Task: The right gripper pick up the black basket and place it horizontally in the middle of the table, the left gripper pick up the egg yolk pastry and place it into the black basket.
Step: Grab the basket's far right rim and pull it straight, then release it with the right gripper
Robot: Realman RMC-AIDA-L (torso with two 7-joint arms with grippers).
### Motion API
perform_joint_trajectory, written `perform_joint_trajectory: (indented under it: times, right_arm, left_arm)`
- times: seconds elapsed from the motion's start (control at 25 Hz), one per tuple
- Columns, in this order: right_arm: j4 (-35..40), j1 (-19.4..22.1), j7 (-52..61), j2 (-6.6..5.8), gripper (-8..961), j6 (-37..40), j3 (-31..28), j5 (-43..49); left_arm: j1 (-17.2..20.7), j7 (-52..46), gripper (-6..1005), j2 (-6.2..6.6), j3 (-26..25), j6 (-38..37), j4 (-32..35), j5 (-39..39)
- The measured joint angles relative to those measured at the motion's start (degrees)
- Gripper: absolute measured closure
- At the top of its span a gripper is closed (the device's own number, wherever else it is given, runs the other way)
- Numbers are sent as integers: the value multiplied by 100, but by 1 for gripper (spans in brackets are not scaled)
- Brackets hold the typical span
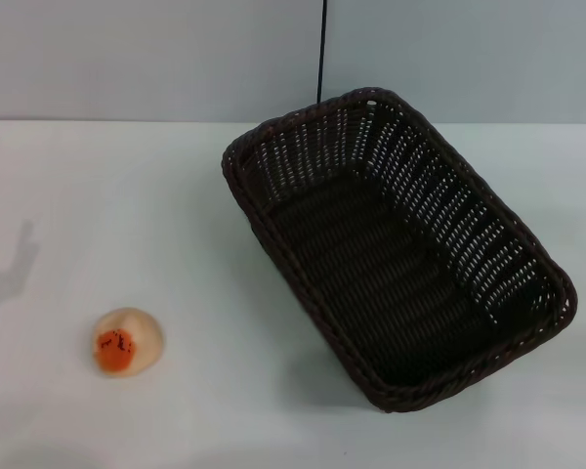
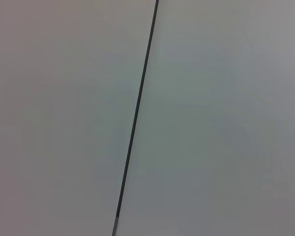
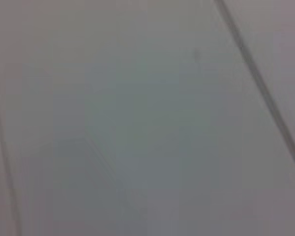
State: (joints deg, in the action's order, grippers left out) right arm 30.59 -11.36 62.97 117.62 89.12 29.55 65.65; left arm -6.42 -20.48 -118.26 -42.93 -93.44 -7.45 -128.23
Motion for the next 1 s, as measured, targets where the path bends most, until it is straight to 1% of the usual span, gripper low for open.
perform_joint_trajectory:
  times: [0.12, 0.24, 0.28, 0.36, 0.44, 0.52, 0.6, 0.64, 0.68, 0.8, 0.84, 0.88, 0.92, 1.0]
  right_arm:
    - [1313, -34, 1455, -46, 159, -298, -2, 1082]
    - [2784, -286, 3241, -166, 164, -389, -5, 2584]
    - [3222, -423, 3837, -232, 165, -355, 6, 3150]
    - [3812, -812, 4983, -418, 168, -55, 19, 4190]
    - [4064, -1293, 5815, -630, 171, 443, 7, 5031]
    - [4108, -1862, 6426, -859, 174, 1011, 17, 5889]
    - [4027, -2400, 6856, -1018, 177, 1468, 81, 6691]
    - [3831, -2892, 7182, -1087, 179, 1779, 243, 7406]
    - [3831, -2892, 7182, -1087, 180, 1779, 243, 7406]
    - [3479, -3345, 7499, -1104, 184, 1901, 644, 7843]
    - [3198, -3530, 7631, -1072, 186, 1761, 928, 7886]
    - [3035, -3604, 7687, -1039, 187, 1651, 1050, 7898]
    - [3035, -3604, 7687, -1039, 189, 1651, 1050, 7898]
    - [2690, -3724, 7797, -958, 192, 1344, 1223, 7909]
  left_arm:
    - [-7, 0, 195, 4, -50, 31, 9, 1]
    - [-35, 0, 197, 5, -89, 55, 38, 1]
    - [-49, 0, 197, 5, -98, 58, 53, 0]
    - [-64, 0, 198, 6, -107, 60, 70, 1]
    - [-71, 0, 199, 6, -107, 65, 70, 0]
    - [-77, 0, 200, 5, -109, 69, 68, 0]
    - [-78, 0, 201, 6, -110, 71, 69, -1]
    - [-81, 0, 202, 5, -110, 74, 68, -6]
    - [-83, 0, 202, 5, -110, 80, 69, -6]
    - [-87, 0, 204, 5, -111, 97, 68, -14]
    - [-87, 1, 205, 5, -110, 98, 69, -15]
    - [-87, 1, 205, 5, -110, 100, 68, -13]
    - [-88, 1, 206, 5, -111, 102, 69, -11]
    - [-88, 0, 207, 5, -115, 106, 78, -6]
